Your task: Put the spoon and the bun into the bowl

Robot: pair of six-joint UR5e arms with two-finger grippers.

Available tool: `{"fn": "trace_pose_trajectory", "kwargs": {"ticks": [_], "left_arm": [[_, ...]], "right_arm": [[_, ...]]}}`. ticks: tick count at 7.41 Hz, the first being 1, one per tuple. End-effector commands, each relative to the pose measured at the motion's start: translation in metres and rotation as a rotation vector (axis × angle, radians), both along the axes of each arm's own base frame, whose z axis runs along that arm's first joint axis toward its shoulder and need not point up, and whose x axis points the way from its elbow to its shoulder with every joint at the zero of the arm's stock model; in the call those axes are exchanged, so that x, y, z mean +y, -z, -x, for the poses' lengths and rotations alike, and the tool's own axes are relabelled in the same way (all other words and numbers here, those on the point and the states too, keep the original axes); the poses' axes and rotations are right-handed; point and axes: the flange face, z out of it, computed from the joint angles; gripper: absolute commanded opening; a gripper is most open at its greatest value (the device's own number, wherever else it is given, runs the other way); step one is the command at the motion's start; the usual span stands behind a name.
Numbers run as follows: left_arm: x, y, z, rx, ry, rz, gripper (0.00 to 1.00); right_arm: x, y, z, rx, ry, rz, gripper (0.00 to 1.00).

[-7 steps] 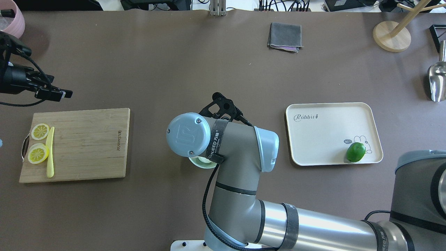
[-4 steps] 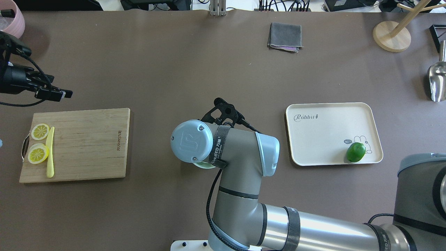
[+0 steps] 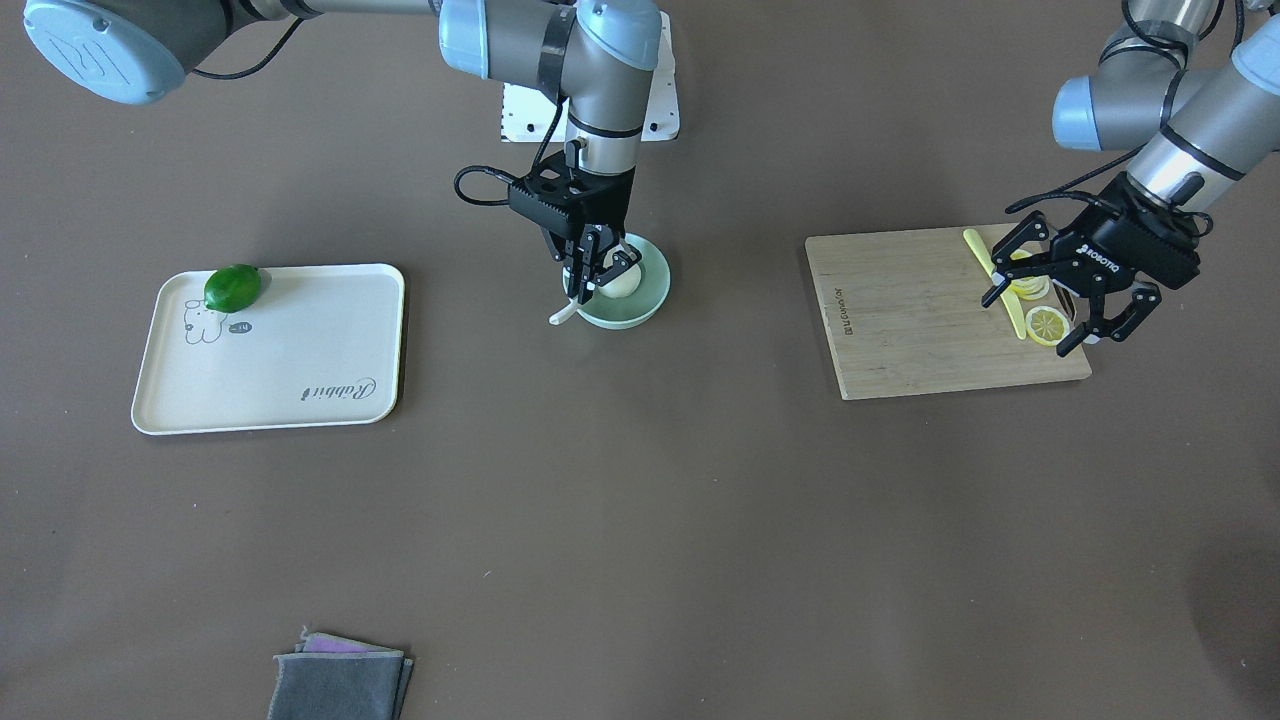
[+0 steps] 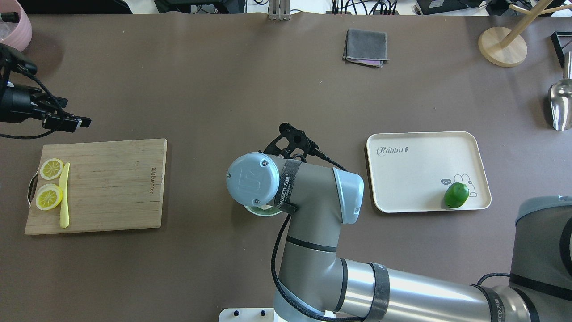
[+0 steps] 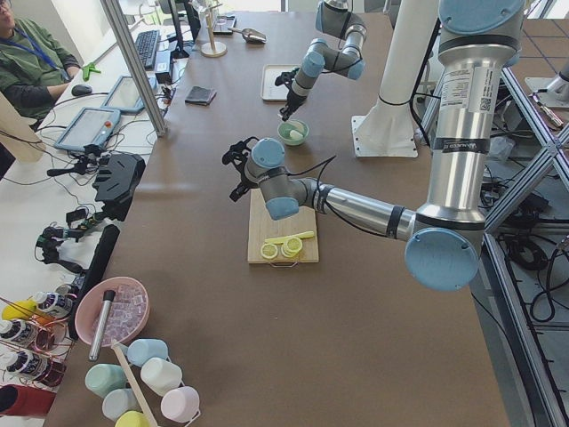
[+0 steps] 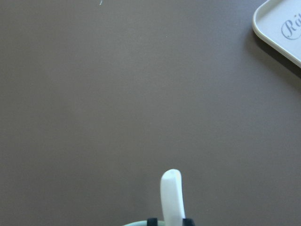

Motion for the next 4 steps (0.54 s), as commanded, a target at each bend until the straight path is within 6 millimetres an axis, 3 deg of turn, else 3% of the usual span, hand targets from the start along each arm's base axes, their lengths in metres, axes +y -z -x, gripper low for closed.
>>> {"fn": "trace_pose_trajectory", "kwargs": {"ticks": [1, 2, 3, 4], "left_arm": [[0.0, 0.0, 0.0, 0.0, 0.0, -0.001, 0.97], [0.0, -0.001, 0.0, -0.001, 0.0, 0.0, 0.97], [0.0, -0.002, 0.001, -0.001, -0.002, 0.004, 0.97], [-0.002, -0.003, 0.006, -0.007, 0.004, 0.016, 0.97]], "right_arm": [[0.0, 0.003, -0.006, 0.015, 0.02, -0.046, 1.0], [-0.006, 0.018, -0.029, -0.002, 0.052, -0.087, 1.0], [-0.015, 0.013, -0.069, -0.019, 0.089, -0.115, 1.0], [-0.031, -0.006, -0.115, -0.009, 0.17, -0.133, 1.0]]}}
